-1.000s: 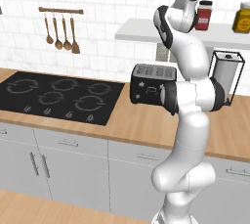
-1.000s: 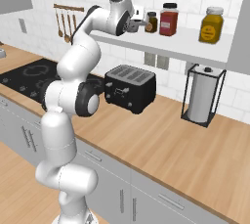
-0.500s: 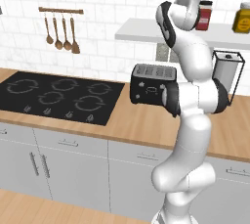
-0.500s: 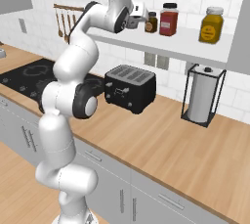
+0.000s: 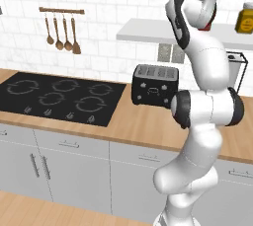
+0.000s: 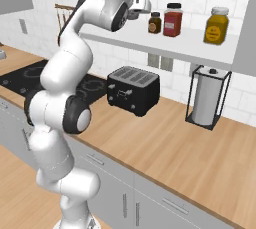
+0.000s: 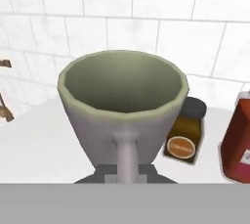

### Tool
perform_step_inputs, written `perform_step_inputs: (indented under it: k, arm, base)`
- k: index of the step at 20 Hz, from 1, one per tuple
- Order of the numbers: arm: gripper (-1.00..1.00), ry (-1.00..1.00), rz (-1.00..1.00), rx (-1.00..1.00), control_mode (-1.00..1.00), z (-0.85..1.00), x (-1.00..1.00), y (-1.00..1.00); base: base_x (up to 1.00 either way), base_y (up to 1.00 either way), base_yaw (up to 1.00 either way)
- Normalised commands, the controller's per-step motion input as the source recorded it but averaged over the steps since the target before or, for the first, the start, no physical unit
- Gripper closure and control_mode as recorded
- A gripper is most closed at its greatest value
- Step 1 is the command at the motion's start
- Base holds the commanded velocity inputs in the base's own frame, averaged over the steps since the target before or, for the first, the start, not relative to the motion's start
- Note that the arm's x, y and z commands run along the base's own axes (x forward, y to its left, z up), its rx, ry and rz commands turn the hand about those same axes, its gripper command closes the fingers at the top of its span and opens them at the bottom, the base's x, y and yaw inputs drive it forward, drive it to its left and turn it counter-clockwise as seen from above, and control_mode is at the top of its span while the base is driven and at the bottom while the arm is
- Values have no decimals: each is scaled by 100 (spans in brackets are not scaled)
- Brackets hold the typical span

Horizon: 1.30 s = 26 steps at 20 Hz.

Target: Gather all objects into one cabinet and sort the glasses and bowls to opposite sides.

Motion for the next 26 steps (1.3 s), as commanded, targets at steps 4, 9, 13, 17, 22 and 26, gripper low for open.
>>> perform_step_inputs:
  k: [4, 9, 13, 17, 22, 26]
  arm:
    - [100, -12, 0, -1, -100, 0, -80, 0]
    - [100, -8, 0, 0, -100, -1, -100, 0]
    - [100, -3, 0, -3, -100, -21, -99, 1]
    - [100, -6, -8, 0, -100, -5, -100, 0]
    - [100, -7, -12, 0, -100, 0, -100, 0]
    - [100, -4, -10, -2, -100, -4, -100, 0]
  base:
    - [0, 0, 0]
    - [0, 0, 0]
    - [0, 0, 0]
    - [0, 0, 0]
    - [0, 0, 0]
    - [0, 0, 0]
